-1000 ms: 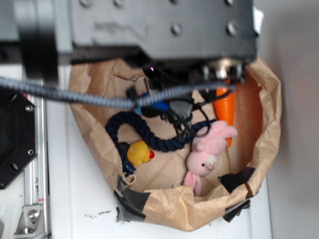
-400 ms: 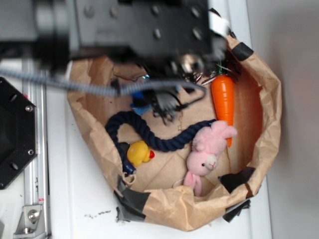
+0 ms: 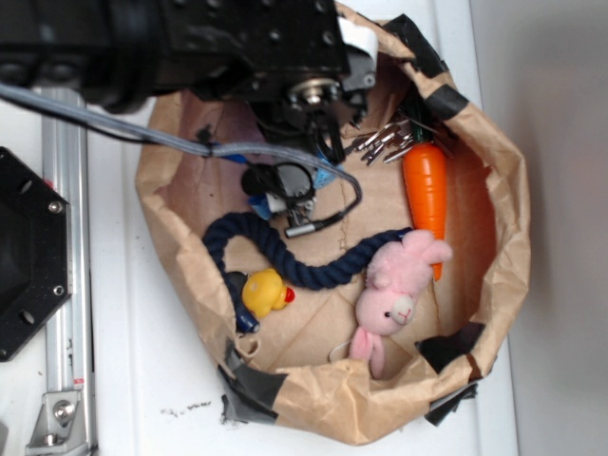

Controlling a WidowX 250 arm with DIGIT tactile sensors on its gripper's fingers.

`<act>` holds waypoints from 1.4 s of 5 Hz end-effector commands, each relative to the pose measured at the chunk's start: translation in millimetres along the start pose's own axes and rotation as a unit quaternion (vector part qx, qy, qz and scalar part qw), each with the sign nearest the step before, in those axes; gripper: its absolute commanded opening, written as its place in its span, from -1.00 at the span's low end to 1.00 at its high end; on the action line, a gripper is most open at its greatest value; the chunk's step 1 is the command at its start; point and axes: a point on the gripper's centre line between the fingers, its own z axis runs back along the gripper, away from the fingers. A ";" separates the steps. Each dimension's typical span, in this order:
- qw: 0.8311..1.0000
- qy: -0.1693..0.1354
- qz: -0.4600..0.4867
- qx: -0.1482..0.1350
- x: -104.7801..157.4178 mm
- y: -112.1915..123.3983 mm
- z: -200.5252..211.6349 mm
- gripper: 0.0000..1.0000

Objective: Grab the blue sponge.

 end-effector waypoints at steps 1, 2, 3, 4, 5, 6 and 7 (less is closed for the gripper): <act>0.999 -0.033 0.038 0.019 15.0 -11.5 0.9 1.00; 0.999 -0.028 0.022 0.035 19.7 -1.3 -19.6 1.00; 0.999 -0.001 0.027 0.035 24.4 13.1 -43.3 1.00; 0.998 0.013 0.049 0.028 20.4 12.2 -48.2 1.00; 0.999 0.026 0.045 0.018 18.6 11.6 -48.4 1.00; 0.998 0.036 0.046 -0.001 17.8 12.8 -52.2 -1.00; 0.998 0.042 0.048 -0.001 17.5 12.1 -53.6 -1.00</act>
